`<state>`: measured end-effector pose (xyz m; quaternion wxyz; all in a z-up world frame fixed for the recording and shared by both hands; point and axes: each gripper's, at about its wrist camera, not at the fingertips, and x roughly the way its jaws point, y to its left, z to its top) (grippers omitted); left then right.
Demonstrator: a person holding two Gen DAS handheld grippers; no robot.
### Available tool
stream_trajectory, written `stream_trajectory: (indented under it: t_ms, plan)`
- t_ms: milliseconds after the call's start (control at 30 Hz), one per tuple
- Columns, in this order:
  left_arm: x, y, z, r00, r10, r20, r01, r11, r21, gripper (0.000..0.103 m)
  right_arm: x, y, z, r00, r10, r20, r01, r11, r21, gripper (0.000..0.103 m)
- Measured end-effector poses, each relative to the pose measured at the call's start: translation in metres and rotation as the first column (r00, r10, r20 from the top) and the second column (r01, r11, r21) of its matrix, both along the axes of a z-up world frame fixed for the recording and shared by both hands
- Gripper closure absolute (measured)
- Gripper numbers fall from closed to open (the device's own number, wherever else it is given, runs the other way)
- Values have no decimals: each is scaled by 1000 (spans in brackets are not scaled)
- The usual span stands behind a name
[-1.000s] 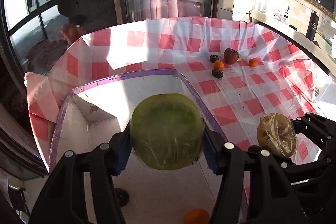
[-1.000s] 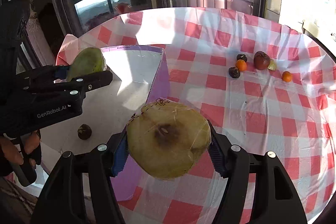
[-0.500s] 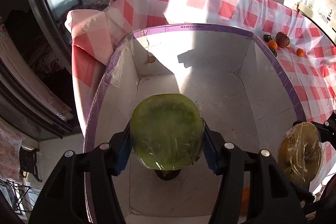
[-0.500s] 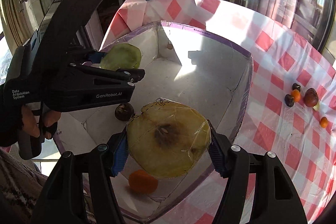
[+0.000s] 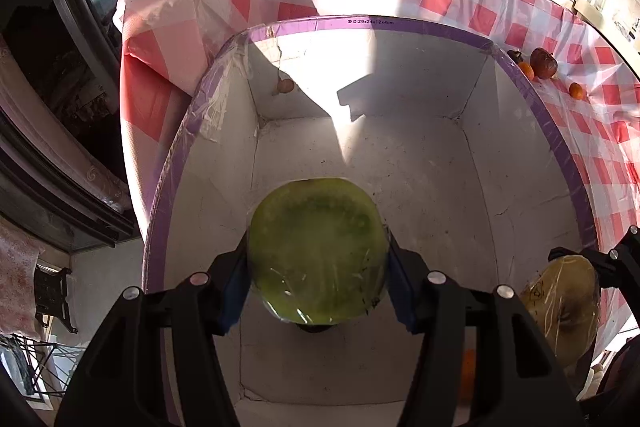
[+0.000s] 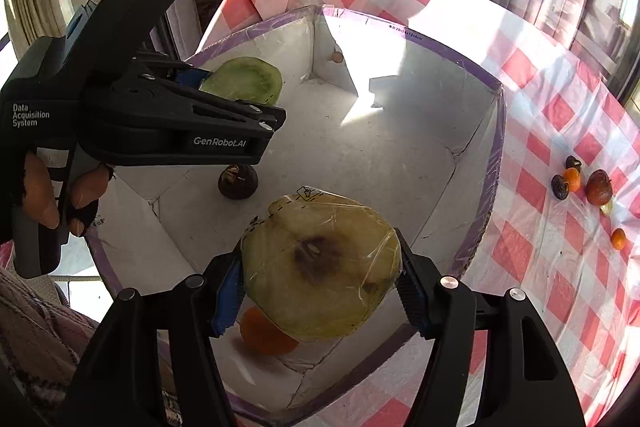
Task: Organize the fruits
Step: 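Carry the cabbage half and pear half into the box and release both, then withdraw both tools from the box back toward the remaining fruits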
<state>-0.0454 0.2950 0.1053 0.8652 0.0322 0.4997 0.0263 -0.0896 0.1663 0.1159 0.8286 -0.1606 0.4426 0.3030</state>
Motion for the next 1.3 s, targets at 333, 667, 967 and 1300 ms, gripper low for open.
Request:
stream_trajectory:
  t_ms: [333,667,967,1300]
  plan:
    - [4,-7,-6,999,-32,-32,33,999,35,33,1,3,-2,1000,-1,6,2,1000,-30,36]
    - [6,-7,-7,999,-33,-38,34,999,42,24,1,0,-3,1000,-18,-4,18,1000,-9,32]
    - [3,-17,-4,998,-66,-12,67,990,123,21,-2,-1,-2,1000,-19,5,19,1000,4,30]
    - [3,-29,6,996,-80,37,71,975,208,20,3,-49,25,973,-219,75,207,968,144,29]
